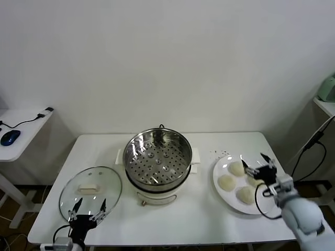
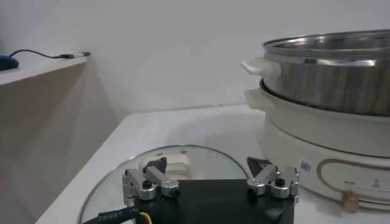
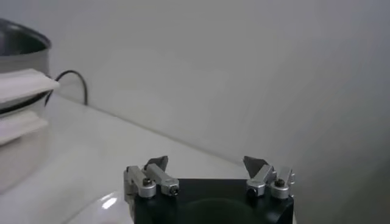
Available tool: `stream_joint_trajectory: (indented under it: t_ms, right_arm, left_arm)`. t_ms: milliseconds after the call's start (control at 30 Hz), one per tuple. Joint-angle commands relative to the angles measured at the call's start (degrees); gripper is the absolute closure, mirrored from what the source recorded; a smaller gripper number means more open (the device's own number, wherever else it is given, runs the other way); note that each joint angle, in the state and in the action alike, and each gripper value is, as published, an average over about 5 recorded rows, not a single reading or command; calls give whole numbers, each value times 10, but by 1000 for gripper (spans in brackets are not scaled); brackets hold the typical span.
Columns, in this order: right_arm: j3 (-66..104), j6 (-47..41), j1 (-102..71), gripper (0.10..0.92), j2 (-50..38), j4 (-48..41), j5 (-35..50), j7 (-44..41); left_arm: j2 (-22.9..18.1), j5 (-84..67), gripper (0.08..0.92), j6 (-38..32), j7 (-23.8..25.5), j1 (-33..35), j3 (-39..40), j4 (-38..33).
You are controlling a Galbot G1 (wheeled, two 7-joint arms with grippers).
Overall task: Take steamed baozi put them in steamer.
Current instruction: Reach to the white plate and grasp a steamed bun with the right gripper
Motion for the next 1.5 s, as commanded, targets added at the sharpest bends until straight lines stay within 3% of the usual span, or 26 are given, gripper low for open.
stream_joint_trajectory:
  t_ms: [33,200,367,600,867,1500]
  right_arm:
    - [-573,95,585,203,-186,-178,-63,-357]
    - [-824,209,813,203,-147,-260,-76,-516]
    - [-920,208,871,203,-94,-290,-53,-561]
    - [-919,163,805,203,-31,-324,-26,-531]
    - [-862,144,713,203,50,-415,-55,-494]
    - [-752,129,593,203,146,-524,-110,-451]
  left_arm:
    - [-1,0,177,-3,0,5,1,-4]
    - [-5,2,177,-8,0,6,5,0]
    - [-6,5,177,-11,0,7,8,5]
    - [-5,5,177,-13,0,5,5,9]
    - [-10,5,177,-15,0,1,6,18]
    - [-17,12,177,-25,0,-1,10,36]
